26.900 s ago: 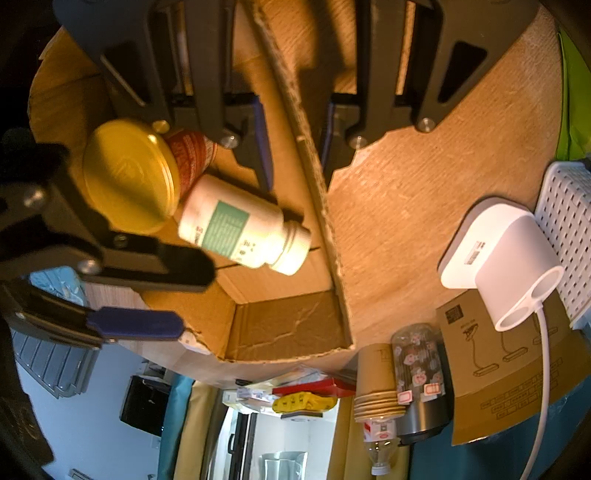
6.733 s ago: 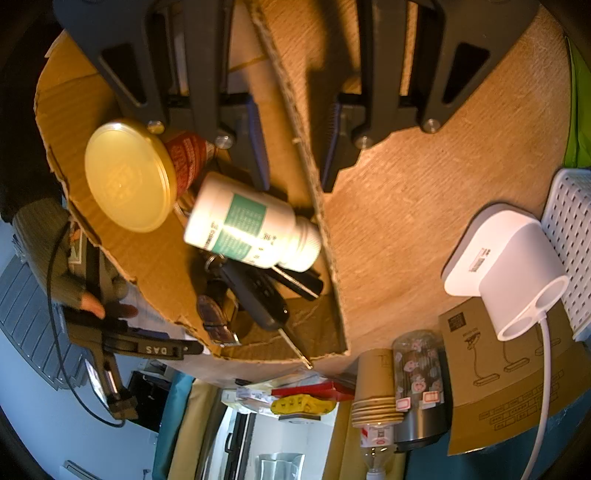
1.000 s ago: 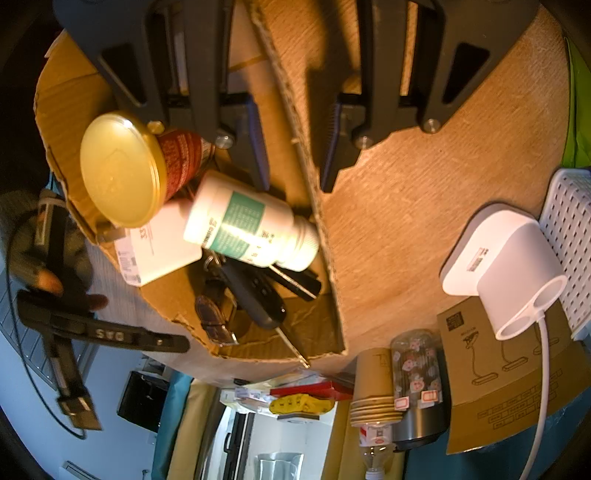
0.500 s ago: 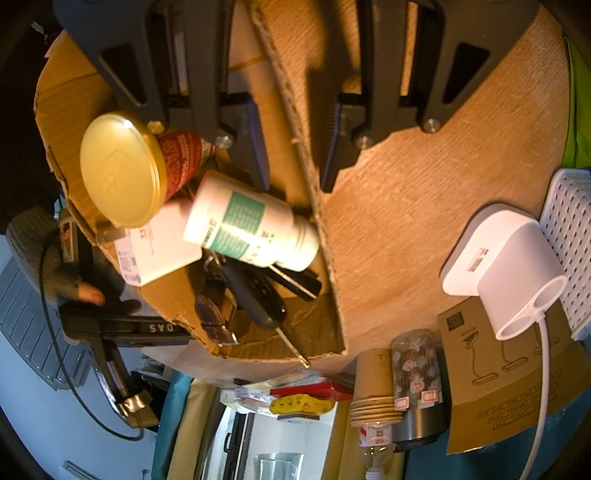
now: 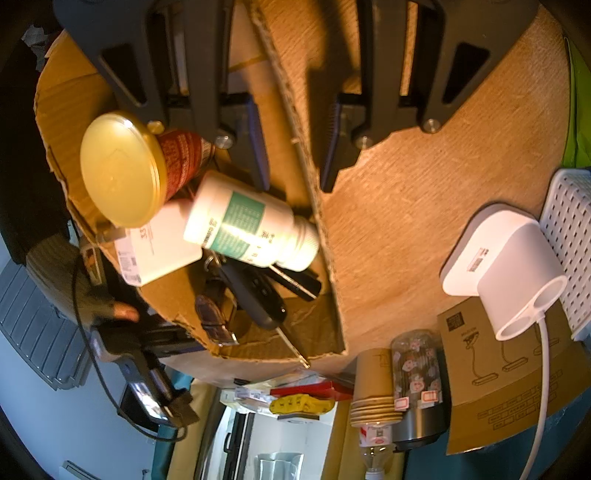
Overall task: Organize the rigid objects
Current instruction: 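Move the right gripper over the white earbud case, then close the right gripper on the earbud case and lift, then carry the earbud case into the box and open the right gripper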
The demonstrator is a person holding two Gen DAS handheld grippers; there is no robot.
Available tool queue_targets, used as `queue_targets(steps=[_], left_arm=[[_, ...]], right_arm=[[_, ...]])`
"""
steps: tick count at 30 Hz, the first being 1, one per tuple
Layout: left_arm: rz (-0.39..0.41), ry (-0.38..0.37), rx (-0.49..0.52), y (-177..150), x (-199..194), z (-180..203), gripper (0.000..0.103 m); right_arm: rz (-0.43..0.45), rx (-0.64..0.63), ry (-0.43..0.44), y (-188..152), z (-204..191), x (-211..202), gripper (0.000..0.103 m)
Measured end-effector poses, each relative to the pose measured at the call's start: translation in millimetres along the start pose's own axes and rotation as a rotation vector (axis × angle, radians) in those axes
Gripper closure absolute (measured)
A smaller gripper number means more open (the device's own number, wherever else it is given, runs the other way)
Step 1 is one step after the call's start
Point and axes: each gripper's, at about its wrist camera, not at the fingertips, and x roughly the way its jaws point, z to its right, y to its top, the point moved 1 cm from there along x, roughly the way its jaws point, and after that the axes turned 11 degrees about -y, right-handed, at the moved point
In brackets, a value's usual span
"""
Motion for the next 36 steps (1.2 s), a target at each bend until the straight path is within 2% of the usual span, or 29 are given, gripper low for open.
queue_targets(steps=[11,13,14,20,28,36], left_arm=[[0.0,0.0,0.0,0,0,0,0.074],[0.0,0.0,0.0,0,0,0,0.074],[0.0,0.0,0.001,0,0,0,0.074],[0.0,0.0,0.0,0,0,0,0.074],[0.0,0.0,0.0,0,0,0,0.074],[0.0,0.001,0.001,0,0,-1,0.074]], right_arm=[[-0.008,0.001,0.012,9,-4,12,0.034],[-0.005,0.007,0.019,9,-4,12,0.037],[-0.003,0.008,0.025,9,-4,12,0.043],[0.006,0.004,0.014,7,-7,7,0.043],[0.046,0.028,-0.013,-1,-3,-10,0.043],[0.13,0.109,-0.004,-9,8,-54,0.043]])
